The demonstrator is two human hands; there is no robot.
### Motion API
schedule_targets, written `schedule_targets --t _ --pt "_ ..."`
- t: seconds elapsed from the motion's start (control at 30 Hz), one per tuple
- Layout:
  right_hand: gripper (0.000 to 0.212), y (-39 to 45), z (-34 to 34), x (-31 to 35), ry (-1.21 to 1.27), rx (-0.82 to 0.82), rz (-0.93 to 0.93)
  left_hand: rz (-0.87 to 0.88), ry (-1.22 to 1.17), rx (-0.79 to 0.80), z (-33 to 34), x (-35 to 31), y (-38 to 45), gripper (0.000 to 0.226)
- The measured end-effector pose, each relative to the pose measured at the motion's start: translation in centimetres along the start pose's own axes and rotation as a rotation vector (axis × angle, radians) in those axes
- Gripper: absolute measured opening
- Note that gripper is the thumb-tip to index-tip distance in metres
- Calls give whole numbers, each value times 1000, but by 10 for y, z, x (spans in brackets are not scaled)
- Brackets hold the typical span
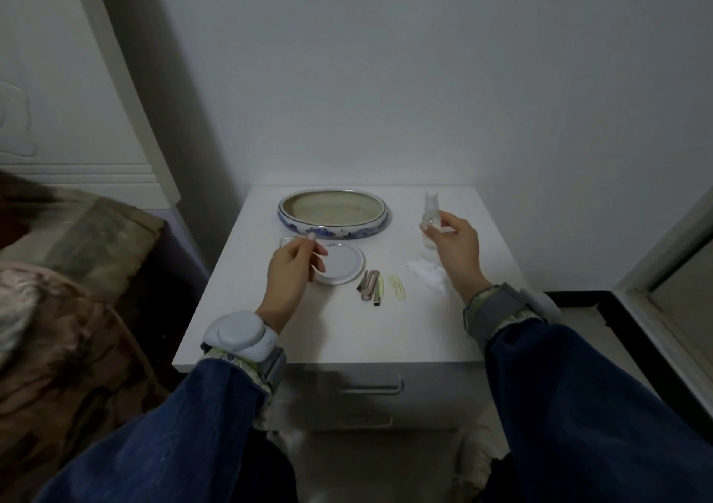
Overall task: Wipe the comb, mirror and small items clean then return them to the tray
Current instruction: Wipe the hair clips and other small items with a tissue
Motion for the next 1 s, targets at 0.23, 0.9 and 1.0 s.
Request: schedule_targets --t 0.23,0.9,1.0 --pt "16 11 4 -10 48 -47 45 27 145 101 4 12 -8 44" --pt "26 4 -11 -10 -39 -105 124 -3 103 89 0 12 -8 43" --pt "19 -1 -18 -10 -52 6 129 -7 84 85 3 9 -10 42"
Point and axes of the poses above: each hand's wrist, its own y-axis towards the middle knuckle, its own z-axis out of the palm, x = y × z, the point moved 1 cm from there along y, towards the middle knuckle, and after that the axes turned 4 degrees about y, right-handed, at the moved point
